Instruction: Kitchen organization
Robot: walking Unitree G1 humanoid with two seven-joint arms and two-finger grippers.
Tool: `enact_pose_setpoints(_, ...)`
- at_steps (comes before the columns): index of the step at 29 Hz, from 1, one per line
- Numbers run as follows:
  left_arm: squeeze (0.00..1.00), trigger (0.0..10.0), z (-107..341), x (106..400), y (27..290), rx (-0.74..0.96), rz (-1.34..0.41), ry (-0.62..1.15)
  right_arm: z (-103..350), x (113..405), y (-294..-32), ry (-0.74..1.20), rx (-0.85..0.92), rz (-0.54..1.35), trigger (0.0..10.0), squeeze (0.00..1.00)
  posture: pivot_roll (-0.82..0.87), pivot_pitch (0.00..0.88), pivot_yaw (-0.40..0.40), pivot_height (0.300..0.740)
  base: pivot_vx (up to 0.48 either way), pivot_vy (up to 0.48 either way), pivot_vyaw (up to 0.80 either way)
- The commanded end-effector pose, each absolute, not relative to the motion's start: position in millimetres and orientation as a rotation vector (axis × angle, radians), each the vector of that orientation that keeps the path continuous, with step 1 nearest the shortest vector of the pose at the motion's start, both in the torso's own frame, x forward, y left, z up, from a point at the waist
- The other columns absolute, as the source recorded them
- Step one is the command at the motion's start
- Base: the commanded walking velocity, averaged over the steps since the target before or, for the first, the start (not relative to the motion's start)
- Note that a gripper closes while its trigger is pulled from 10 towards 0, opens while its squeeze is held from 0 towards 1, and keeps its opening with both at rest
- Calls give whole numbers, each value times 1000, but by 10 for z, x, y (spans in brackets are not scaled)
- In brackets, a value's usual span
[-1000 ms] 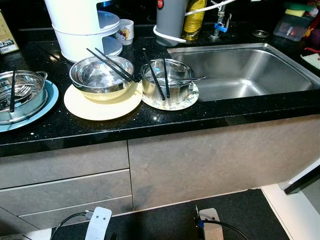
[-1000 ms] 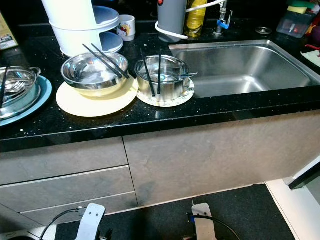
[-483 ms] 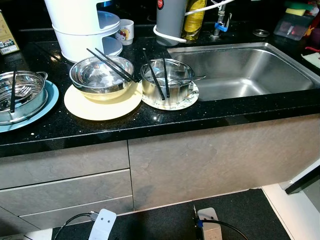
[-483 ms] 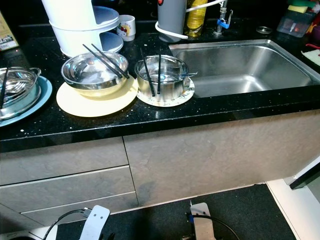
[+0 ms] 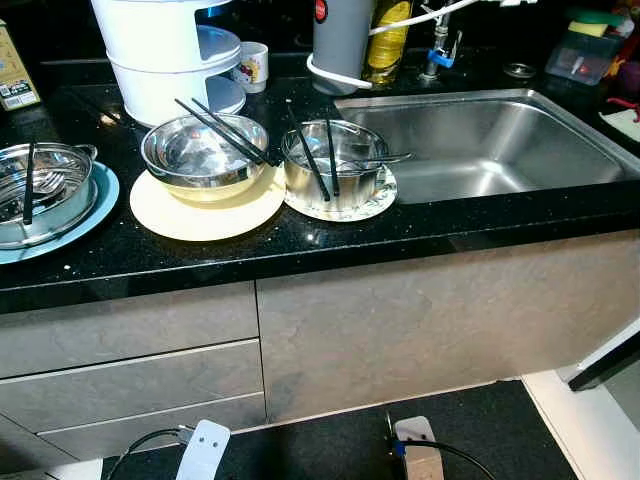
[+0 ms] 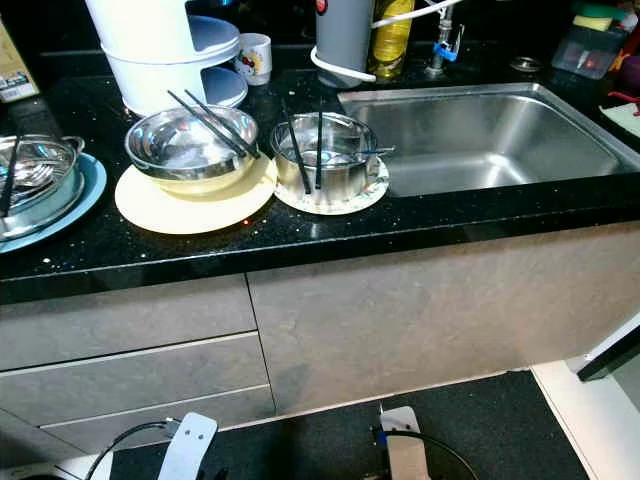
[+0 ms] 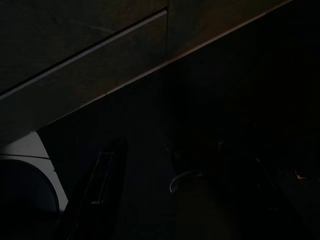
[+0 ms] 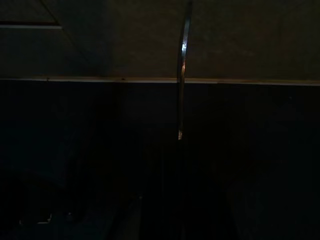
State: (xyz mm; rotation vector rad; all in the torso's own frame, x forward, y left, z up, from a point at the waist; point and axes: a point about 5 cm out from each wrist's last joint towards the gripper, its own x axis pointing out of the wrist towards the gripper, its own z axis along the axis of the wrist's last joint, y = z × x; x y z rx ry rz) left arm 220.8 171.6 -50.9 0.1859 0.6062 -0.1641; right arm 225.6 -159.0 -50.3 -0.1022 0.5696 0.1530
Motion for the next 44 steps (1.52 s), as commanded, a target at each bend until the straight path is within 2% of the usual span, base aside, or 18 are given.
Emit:
enact_pose_setpoints(1, 0, 10000, -594, 2095, 1679, 174, -168, 652, -578, 2155, -1588, 616, -95, 149, 10000, 0, -57, 175, -29, 740, 0, 0, 0)
enact_pose_setpoints(20, 0, 10000, -615, 2032, 1714, 167, -168, 654, -618, 2090, -1525, 631, -82, 154, 10000, 0, -46, 136, -24, 740, 0, 0, 0)
enact_pose_setpoints(41, 0, 10000, -581, 2098, 1682, 157, -165, 638, -603, 2111, -1502, 618, -76, 158, 10000, 0, -43, 147, -24, 740, 0, 0, 0)
enact_pose_setpoints(44, 0, 10000, -580, 2117, 1684, 110, -136, 650, -596, 2127, -1503, 617, -64, 149, 10000, 0, -48, 149, -31, 740, 0, 0, 0)
